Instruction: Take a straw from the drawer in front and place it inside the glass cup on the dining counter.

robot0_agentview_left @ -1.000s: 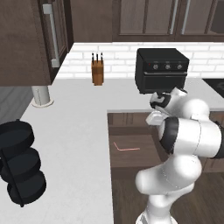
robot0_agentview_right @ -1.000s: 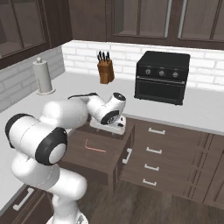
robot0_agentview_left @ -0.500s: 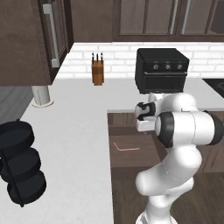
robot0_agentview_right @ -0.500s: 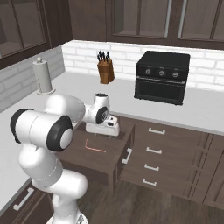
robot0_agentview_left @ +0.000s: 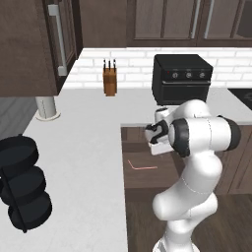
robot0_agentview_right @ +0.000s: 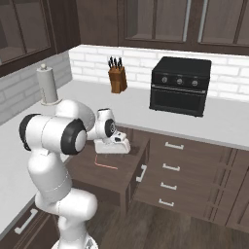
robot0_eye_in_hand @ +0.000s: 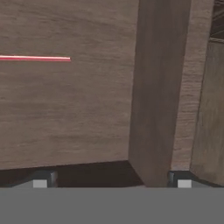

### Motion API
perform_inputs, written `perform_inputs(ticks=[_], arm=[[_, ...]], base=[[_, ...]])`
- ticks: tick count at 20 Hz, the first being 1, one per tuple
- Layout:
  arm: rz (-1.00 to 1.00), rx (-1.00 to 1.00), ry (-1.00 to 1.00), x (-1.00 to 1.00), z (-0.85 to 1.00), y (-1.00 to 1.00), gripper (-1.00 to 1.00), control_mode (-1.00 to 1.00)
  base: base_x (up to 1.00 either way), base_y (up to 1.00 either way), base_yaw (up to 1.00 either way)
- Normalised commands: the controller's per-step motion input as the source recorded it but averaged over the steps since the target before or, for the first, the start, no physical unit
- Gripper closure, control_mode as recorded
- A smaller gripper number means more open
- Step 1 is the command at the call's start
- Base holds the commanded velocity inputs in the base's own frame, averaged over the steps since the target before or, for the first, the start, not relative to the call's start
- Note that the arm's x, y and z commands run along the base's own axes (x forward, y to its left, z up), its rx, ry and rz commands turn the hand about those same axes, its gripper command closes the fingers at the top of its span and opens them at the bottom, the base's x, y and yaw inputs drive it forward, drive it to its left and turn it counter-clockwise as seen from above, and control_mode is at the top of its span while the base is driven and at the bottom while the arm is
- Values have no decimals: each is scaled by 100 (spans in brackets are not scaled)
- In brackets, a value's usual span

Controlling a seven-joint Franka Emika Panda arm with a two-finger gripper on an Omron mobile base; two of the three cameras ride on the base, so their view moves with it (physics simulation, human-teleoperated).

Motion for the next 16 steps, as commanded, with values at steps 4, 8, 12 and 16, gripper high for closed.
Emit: perform_inputs(ticks=[4,8,12,16], arm=[[-5,-10,8,0,-15,-16,-100,-100],[-5,-7,7,0,-11,-29,-100,-100],[-4,-4,7,0,-18,-33,-100,-100],[-4,0,5,0,-22,-44,-100,-100]], base=[[0,0,0],[0,0,0],[0,0,0],[0,0,0]])
